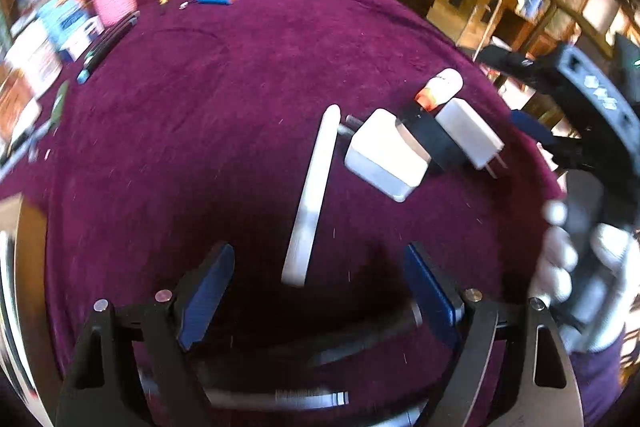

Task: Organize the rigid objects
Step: 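Grasp a white marker from the pile with the left tool, then lift the white marker with the left tool while the right tool grasps the black tape roll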

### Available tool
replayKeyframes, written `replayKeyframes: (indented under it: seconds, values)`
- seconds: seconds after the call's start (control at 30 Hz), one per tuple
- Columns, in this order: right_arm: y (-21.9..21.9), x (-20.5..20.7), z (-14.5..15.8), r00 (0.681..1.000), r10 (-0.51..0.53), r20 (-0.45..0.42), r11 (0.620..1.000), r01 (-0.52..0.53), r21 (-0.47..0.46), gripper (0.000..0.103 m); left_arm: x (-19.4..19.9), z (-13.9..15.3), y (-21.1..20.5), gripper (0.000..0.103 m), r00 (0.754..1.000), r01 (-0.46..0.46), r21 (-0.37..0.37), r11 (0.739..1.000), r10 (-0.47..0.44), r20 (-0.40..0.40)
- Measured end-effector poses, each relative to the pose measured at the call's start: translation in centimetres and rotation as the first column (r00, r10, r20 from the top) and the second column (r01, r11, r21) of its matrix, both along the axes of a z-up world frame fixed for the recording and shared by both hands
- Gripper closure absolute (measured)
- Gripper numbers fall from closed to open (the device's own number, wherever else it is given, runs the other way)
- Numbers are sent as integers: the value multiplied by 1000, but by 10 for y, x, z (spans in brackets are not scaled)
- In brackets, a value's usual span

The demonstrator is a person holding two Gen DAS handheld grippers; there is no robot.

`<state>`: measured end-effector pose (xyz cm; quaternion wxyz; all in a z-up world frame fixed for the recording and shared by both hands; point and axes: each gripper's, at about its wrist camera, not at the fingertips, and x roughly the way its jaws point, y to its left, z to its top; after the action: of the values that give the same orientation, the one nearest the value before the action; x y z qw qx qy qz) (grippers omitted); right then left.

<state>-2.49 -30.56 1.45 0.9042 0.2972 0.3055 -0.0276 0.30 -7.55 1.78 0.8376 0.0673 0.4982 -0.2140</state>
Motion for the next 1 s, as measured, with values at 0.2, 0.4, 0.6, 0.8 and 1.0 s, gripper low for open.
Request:
replayKeyframes:
  seconds: [0.2,0.4,0.6,0.8,1.0]
  values:
    - [2,-1,1,1000,9,2,1000,-9,0,0,18,-9,-24,54,994,95,108,990,-100,42]
    - [5,-1,2,1000,21,-10,1000,-21,0,0,22,-7,-28,84,994,92,99,991,-97,40]
    - [5,1,0,1000,14,-26,1000,-14,-8,0,23,-8,-36,78,992,88,109,990,-97,78]
    - [3,2,-3,1000,12,-27,1000,-13,-12,0,23,3,-17,91,997,61,19,998,-62,48]
    - [11,3,0,998,56,4,998,-56,-36,1,-6,47,30,91,994,38,-130,991,-24,106]
